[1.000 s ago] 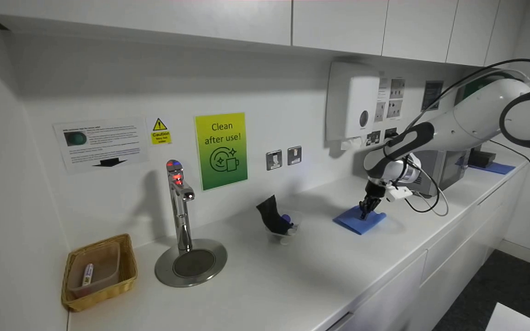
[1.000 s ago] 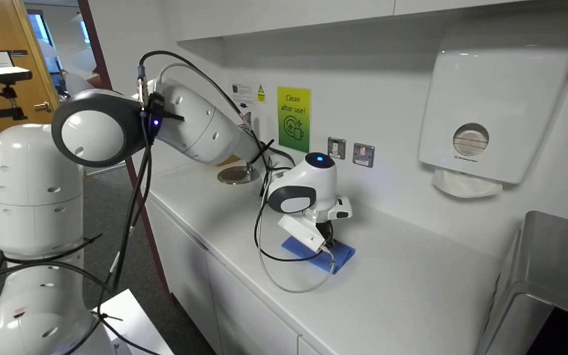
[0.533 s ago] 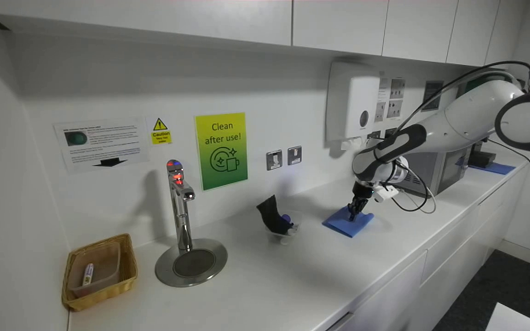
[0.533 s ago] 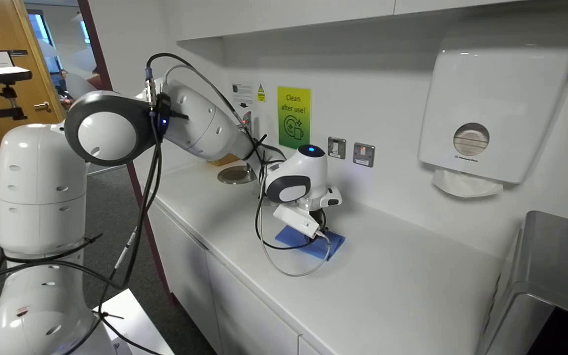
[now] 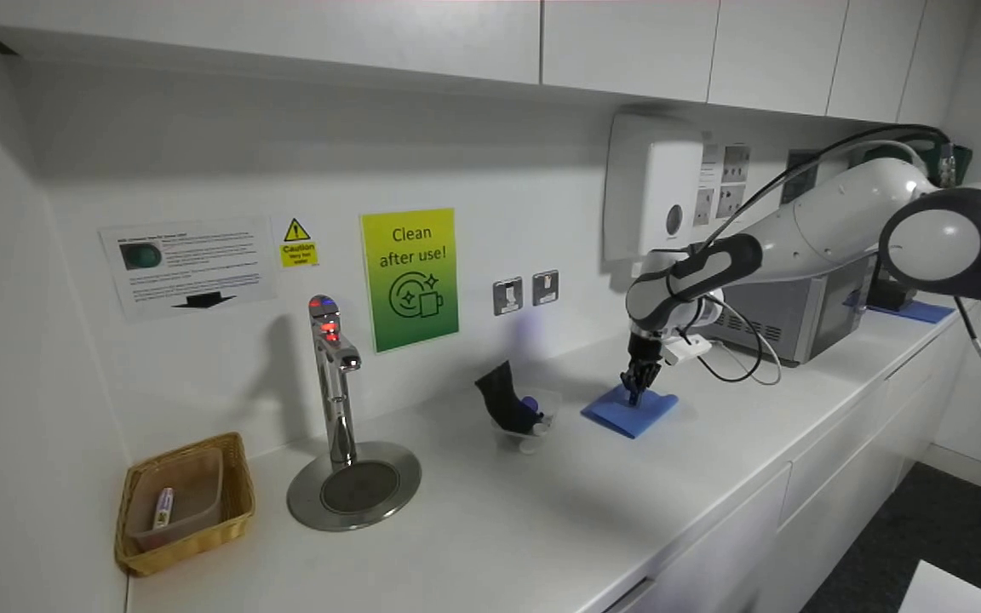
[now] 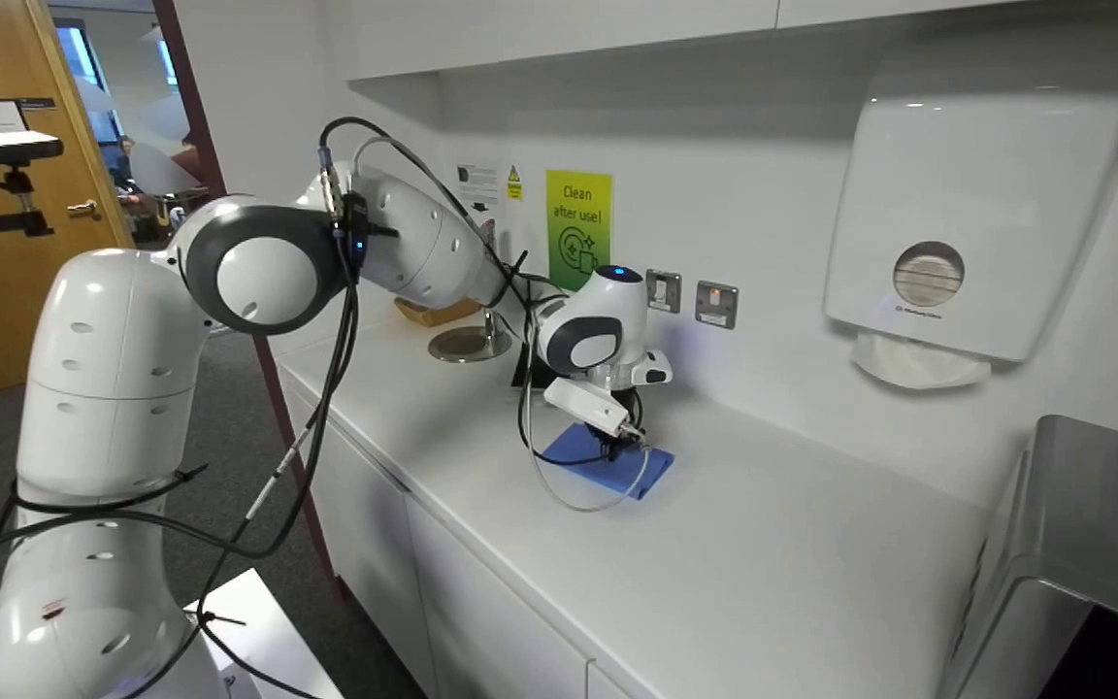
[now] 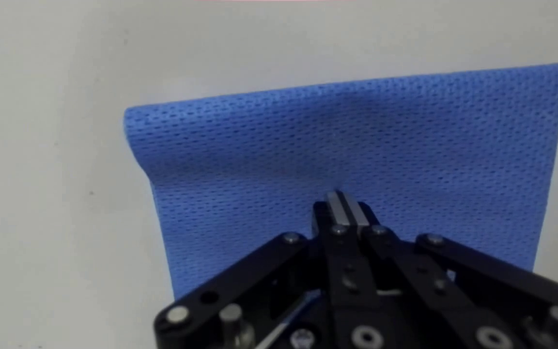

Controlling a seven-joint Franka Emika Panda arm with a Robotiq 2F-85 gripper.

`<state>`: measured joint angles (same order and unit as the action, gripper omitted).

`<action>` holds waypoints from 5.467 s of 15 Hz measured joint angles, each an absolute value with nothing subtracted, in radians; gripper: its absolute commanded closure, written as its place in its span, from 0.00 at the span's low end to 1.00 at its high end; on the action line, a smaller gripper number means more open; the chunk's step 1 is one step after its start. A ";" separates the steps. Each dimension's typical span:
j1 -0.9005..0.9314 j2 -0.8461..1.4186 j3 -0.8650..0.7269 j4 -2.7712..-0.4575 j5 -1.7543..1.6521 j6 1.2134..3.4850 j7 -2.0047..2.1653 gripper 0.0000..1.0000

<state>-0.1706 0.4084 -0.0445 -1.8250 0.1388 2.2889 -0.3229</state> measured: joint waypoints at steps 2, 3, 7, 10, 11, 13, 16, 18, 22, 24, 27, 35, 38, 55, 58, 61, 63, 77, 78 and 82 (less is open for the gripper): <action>-0.171 0.437 -0.050 -1.770 0.125 2.259 -0.294 1.00; -0.172 0.451 -0.056 -1.744 0.120 2.244 -0.282 1.00; -0.178 0.500 -0.082 -1.660 0.108 2.194 -0.246 1.00; -0.179 0.506 -0.083 -1.646 0.099 2.191 -0.244 1.00; -0.177 0.506 -0.083 -1.644 0.095 2.191 -0.244 1.00; -0.171 0.506 -0.082 -1.639 0.091 2.191 -0.244 1.00; -0.169 0.506 -0.073 -1.635 0.090 2.191 -0.244 1.00; -0.167 0.506 -0.063 -1.634 0.090 2.191 -0.244 1.00; -0.158 0.506 -0.041 -1.634 0.090 2.190 -0.244 1.00; -0.145 0.506 -0.036 -1.634 0.090 2.185 -0.244 1.00; -0.127 0.510 -0.032 -1.635 0.090 2.156 -0.244 1.00; -0.121 0.515 -0.033 -1.641 0.090 2.136 -0.244 1.00; -0.121 0.512 -0.033 -1.645 0.080 2.137 -0.237 1.00; -0.080 0.253 -0.110 -2.107 -0.131 2.512 -0.052 1.00; -0.081 0.219 -0.125 -2.154 -0.131 2.512 -0.049 1.00; -0.089 0.192 -0.135 -2.191 -0.128 2.512 -0.046 1.00; -0.099 0.179 -0.140 -2.210 -0.128 2.512 -0.034 1.00; -0.210 0.145 -0.212 -2.258 -0.011 2.512 -0.013 1.00; -0.220 0.146 -0.220 -2.258 0.001 2.512 -0.013 1.00; -0.262 0.157 -0.247 -2.248 0.062 2.512 -0.015 1.00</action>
